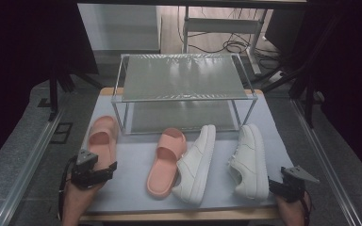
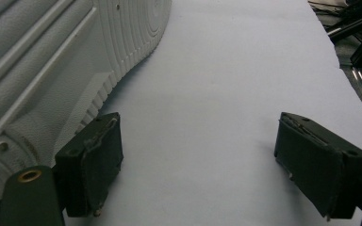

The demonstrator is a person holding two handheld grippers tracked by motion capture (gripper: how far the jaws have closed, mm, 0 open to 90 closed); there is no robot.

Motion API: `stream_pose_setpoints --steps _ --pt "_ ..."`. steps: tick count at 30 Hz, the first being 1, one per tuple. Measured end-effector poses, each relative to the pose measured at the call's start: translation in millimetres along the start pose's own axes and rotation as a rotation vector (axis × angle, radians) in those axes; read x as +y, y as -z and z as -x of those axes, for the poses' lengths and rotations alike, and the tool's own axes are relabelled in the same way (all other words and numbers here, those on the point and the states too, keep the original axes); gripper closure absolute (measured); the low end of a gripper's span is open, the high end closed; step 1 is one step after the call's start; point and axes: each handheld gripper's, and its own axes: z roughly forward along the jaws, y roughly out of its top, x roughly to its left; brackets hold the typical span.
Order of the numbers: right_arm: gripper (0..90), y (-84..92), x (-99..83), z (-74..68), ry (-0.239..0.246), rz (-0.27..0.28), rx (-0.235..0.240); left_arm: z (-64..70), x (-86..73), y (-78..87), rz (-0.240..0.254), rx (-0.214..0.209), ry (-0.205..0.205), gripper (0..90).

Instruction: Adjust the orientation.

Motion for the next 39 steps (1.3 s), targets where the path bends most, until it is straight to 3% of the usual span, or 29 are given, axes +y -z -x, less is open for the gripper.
stream_pose_setpoints --steps 9,15,26,39 --pt "15.5 -0.1 -0.1 0.0 0.001 0.001 0.000 -7.9 16.1 -12.7 -0.010 0.001 -0.007 25.3" --pt "15.5 -0.1 0.0 0.1 0.000 0.001 0.001 -16.1 23.4 -23.3 -0.024 0.025 0.010 31.8" --pt "15.5 -0.1 -0.1 0.1 0.000 0.002 0.001 -25.5 37.2 -40.2 -0.042 0.024 0.021 51.0" --pt "15.5 -0.1 -0.1 0.3 0.003 0.001 0.002 -28.5 55.5 -58.8 -0.057 0.058 0.040 62.2"
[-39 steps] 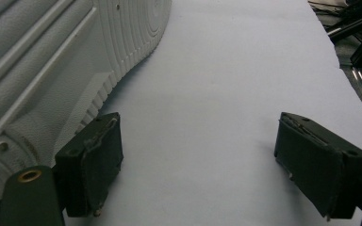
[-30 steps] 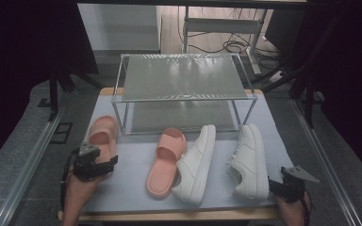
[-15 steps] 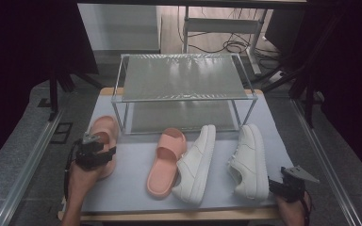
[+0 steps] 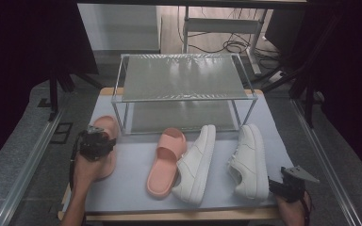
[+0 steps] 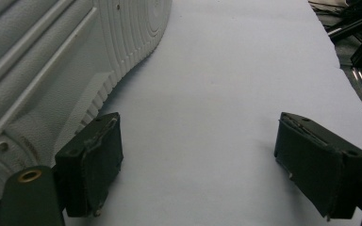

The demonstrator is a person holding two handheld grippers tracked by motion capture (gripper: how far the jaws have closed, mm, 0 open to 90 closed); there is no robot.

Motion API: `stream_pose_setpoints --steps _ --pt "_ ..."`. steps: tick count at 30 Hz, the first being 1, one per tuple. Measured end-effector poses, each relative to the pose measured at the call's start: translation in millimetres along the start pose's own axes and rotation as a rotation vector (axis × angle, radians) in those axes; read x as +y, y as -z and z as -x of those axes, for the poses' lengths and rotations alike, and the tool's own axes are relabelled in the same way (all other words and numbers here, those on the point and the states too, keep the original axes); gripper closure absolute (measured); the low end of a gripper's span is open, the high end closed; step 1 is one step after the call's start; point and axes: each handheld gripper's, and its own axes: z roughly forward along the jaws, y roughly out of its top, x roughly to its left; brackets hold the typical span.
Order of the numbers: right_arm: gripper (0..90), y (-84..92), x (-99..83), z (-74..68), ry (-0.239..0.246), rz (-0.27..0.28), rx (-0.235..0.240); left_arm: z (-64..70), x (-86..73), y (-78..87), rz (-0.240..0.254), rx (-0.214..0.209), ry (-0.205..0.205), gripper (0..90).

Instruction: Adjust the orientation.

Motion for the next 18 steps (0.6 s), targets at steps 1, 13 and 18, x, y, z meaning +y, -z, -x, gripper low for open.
stream_pose_setpoints --steps 1,13,18 --pt "15.5 0.1 0.0 0.0 0.001 -0.001 -0.001 0.0 1.0 -0.8 -0.002 0.003 0.003 62.9" --pt "15.5 -0.2 0.0 0.0 0.000 0.002 0.000 -1.8 9.0 -9.2 -0.029 0.041 0.007 78.6" --pt "15.5 -0.2 0.0 0.0 0.000 0.002 0.000 -4.3 9.0 -7.2 -0.033 0.029 0.007 80.4"
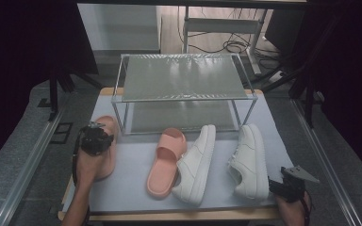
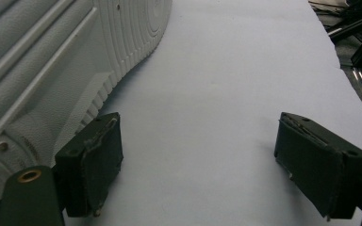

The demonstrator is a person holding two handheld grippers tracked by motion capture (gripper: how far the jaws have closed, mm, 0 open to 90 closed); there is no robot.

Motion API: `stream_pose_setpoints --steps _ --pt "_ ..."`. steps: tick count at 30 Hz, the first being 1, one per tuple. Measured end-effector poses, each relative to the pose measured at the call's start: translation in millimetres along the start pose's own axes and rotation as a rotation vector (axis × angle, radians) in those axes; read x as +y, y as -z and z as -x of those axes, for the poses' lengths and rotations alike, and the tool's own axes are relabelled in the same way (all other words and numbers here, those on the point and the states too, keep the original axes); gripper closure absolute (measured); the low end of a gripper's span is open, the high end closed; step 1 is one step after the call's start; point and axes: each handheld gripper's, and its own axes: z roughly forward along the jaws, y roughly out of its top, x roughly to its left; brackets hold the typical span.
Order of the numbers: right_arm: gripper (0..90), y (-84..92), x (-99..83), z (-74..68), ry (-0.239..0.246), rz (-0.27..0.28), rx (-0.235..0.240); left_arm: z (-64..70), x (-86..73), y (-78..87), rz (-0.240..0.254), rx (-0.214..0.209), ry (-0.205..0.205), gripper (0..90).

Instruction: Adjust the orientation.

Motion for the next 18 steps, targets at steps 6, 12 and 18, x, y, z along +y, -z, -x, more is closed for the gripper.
stream_pose_setpoints --steps 6,12,18 --pt "15.5 0.0 0.0 0.0 0.000 0.000 0.000 -5.7 -2.6 5.5 0.014 -0.010 0.006 82.7" --pt "15.5 0.0 0.0 0.0 0.000 0.000 0.000 -11.0 -4.7 13.1 0.032 -0.028 0.004 85.0" --pt "15.5 0.0 0.0 0.0 0.000 0.000 0.000 -9.5 -7.0 24.5 0.053 -0.006 -0.015 85.0"
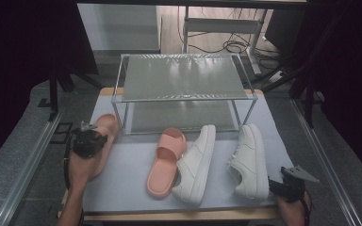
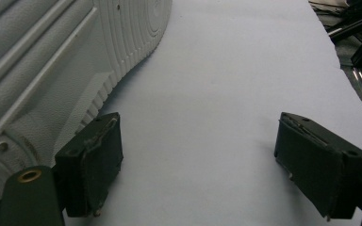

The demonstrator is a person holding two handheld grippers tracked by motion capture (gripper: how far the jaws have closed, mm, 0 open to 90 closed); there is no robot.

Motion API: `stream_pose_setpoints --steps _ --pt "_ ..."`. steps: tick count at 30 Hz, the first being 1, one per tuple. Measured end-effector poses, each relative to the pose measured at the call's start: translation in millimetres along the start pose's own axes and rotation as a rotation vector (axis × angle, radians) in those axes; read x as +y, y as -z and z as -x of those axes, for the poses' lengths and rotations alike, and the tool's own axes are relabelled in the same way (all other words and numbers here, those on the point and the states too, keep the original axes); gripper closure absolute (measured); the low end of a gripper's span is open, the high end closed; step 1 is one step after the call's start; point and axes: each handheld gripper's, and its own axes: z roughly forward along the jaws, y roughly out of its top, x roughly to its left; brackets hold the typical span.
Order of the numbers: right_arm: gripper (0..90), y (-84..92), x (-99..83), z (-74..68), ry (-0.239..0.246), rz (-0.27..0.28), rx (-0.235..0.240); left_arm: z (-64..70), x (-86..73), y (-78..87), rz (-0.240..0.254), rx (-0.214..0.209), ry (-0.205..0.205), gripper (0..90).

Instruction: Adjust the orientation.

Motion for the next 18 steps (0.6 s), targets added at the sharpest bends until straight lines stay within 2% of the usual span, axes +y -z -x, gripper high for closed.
stream_pose_setpoints --steps 6,13,18 --pt "15.5 0.0 0.0 0.0 0.000 0.000 0.000 0.1 -3.5 11.1 0.008 0.019 -0.021 84.5" --pt "15.5 0.0 0.0 0.0 0.000 0.000 0.000 -1.5 -12.7 26.2 0.001 0.009 -0.045 84.7" --pt "15.5 0.0 0.0 -0.1 -0.001 0.000 0.000 2.8 -21.1 40.3 -0.003 0.004 -0.076 84.7"
